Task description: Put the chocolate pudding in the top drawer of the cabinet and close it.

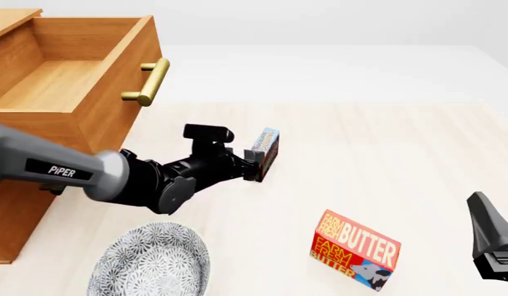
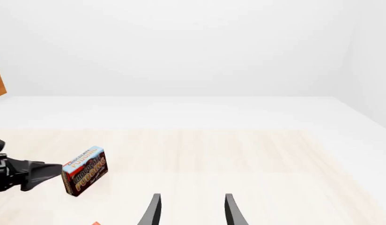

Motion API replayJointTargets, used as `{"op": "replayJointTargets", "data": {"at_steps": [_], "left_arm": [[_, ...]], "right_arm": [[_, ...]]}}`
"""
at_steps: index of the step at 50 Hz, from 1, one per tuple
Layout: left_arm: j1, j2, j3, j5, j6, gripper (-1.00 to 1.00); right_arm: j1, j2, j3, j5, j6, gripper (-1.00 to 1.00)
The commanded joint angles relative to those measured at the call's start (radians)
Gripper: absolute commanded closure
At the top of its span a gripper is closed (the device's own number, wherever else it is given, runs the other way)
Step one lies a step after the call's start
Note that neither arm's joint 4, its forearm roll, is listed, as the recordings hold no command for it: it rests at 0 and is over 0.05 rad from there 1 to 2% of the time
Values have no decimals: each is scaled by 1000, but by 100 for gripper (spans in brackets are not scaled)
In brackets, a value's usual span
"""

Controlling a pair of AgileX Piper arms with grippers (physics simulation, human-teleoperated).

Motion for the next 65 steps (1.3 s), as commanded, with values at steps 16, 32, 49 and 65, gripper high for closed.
{"op": "replayJointTargets", "data": {"at_steps": [16,32,49,65], "left_arm": [[-6,66,-38,-8,-19,-100],[-2,78,-61,1,-23,-100],[-9,112,-100,14,-25,-100],[-22,148,-120,12,-35,-100]], "right_arm": [[0,0,0,0,0,-100],[0,0,0,0,0,-100],[0,0,0,0,0,-100],[0,0,0,0,0,-100]]}}
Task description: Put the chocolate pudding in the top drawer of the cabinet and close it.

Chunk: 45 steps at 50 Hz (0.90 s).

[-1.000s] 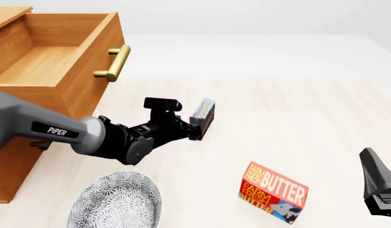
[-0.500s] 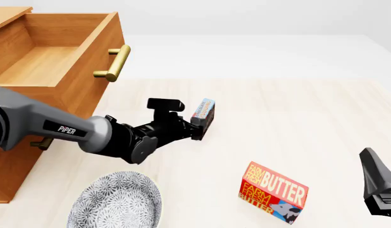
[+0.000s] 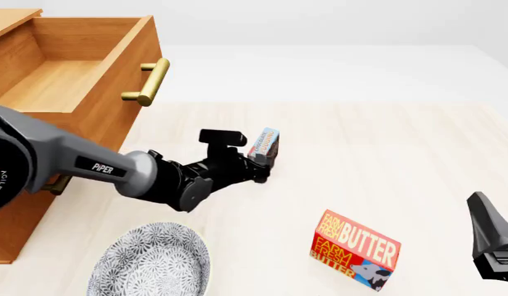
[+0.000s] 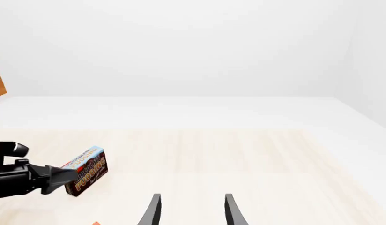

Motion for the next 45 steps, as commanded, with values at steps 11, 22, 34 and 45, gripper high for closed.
{"op": "replayJointTargets", "data": {"at_steps": [11,22,34,45], "left_arm": [[-2,46,-33,-6,-17,-100],[4,59,-38,-12,-25,-100],[3,64,-43,-13,-32,-100],[8,72,-53,-13,-37,-100]], "right_arm": [[0,0,0,0,0,-100],[0,0,0,0,0,-100],[0,0,0,0,0,-100],[0,0,0,0,0,-100]]}}
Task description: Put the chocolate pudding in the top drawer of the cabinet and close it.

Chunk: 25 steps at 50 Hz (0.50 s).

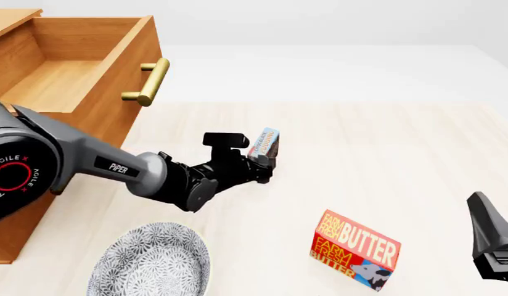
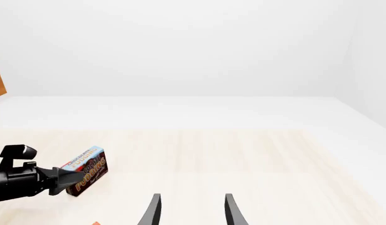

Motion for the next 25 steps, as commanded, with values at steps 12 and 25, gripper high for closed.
{"op": "replayJointTargets", "data": {"at_steps": [12,25], "left_arm": [[22,11,-14,1,11,100],[17,0,-4,-6,26,100]], "right_arm": [[0,0,0,0,0,-100],[0,0,0,0,0,-100]]}}
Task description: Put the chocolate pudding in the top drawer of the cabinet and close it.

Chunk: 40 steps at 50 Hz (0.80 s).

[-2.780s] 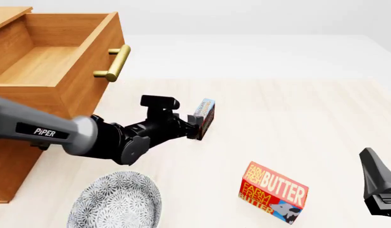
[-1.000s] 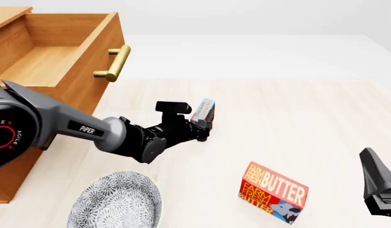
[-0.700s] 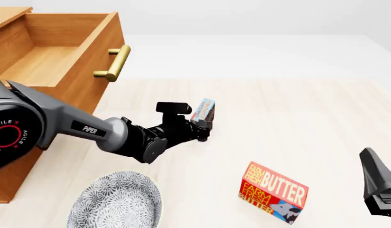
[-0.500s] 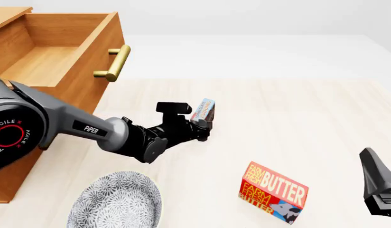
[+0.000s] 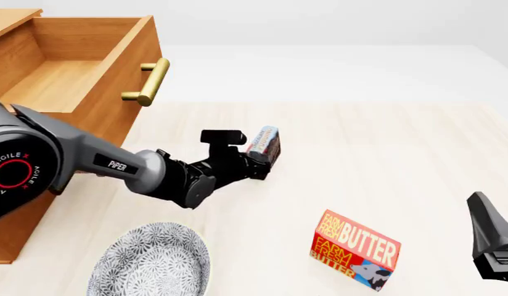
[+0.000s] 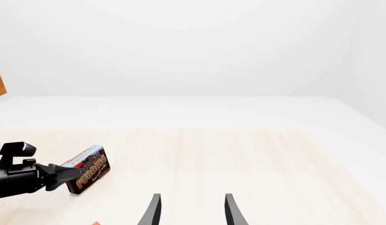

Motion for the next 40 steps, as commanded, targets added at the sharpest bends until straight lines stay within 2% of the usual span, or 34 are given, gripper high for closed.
{"op": "replayJointTargets", "data": {"at_steps": [1,40], "left_arm": [[-1,-6,8,-1,28,100],[-48,-290,152,16,81,100]], "right_arm": [[0,0,0,0,0,-100],[0,0,0,0,0,-100]]}}
